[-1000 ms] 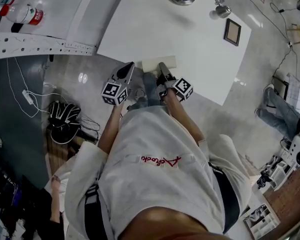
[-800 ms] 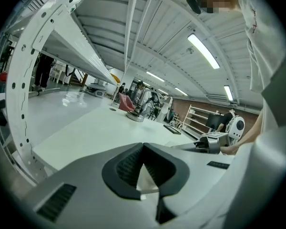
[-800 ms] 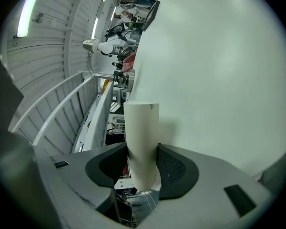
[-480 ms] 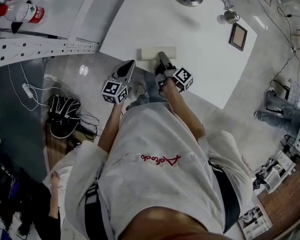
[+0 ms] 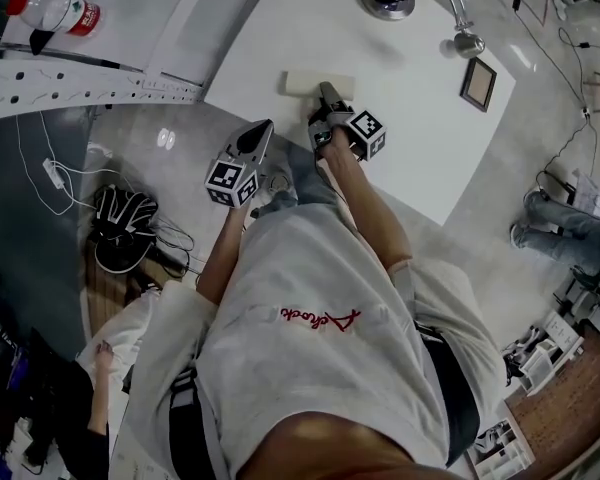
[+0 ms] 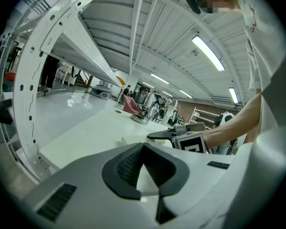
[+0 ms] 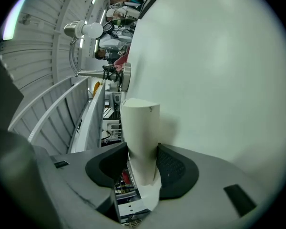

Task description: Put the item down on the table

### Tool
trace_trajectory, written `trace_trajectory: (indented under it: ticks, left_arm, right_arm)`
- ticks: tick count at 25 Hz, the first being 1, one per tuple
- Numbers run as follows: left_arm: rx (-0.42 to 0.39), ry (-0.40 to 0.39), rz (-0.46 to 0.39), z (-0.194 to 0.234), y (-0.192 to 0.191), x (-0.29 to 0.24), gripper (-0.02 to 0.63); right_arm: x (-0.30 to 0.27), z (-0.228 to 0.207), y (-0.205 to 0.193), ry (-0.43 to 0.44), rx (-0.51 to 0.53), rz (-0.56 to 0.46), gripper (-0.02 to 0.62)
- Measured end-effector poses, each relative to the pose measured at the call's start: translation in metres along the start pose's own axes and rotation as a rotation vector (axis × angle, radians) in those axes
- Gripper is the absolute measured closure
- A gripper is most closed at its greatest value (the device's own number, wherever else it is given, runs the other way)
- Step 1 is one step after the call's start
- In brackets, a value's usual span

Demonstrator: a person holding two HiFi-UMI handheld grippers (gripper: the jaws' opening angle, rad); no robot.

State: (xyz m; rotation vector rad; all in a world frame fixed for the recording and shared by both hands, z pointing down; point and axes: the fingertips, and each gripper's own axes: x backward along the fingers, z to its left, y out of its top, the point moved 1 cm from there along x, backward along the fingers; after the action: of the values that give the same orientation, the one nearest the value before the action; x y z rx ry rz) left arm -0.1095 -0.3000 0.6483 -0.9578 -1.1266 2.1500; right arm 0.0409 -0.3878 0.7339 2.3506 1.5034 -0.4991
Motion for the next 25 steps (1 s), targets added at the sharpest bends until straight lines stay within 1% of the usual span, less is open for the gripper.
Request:
trace_trajectory:
  ticks: [9, 12, 14, 16, 17, 18, 21, 25]
  left_arm:
    - [-0.004, -0.002, -0.007, 0.0, 0.002, 0.0, 0.588]
    - [-0.007, -0.005, -0.01, -0.001, 0.004, -0.001, 0.589]
    - [-0.01, -0.009, -0.011, -0.002, 0.005, -0.002, 0.588]
    - [-0.015, -0.013, -0.012, -0.004, 0.006, -0.003, 0.588]
    - [-0.017, -0.016, -0.013, -0.004, 0.007, -0.003, 0.588]
    - [-0.018, -0.018, -0.014, -0.005, 0.008, -0.004, 0.588]
    - [-0.02, -0.026, -0.013, -0.008, 0.008, -0.005, 0.588]
    - [-0.022, -0.038, -0.011, -0.01, 0.008, -0.006, 0.589]
  right_arm:
    - [-0.006, -0.002, 0.003, -0.052, -0.072, -0.019, 0.416]
    - [-0.006, 0.0, 0.005, -0.037, -0.094, -0.022, 0.388]
    - [-0.006, 0.004, 0.005, -0.009, -0.127, -0.023, 0.346]
    - [-0.005, 0.008, 0.003, 0.006, -0.118, -0.002, 0.313]
    - [-0.005, 0.01, 0.001, 0.004, -0.081, 0.02, 0.299]
    - [-0.004, 0.012, -0.002, -0.004, -0.02, 0.048, 0.299]
    - [-0.004, 0.015, -0.013, -0.051, 0.229, 0.149, 0.291]
    - [-0.006, 0.019, -0.025, -0.123, 0.515, 0.266, 0.284]
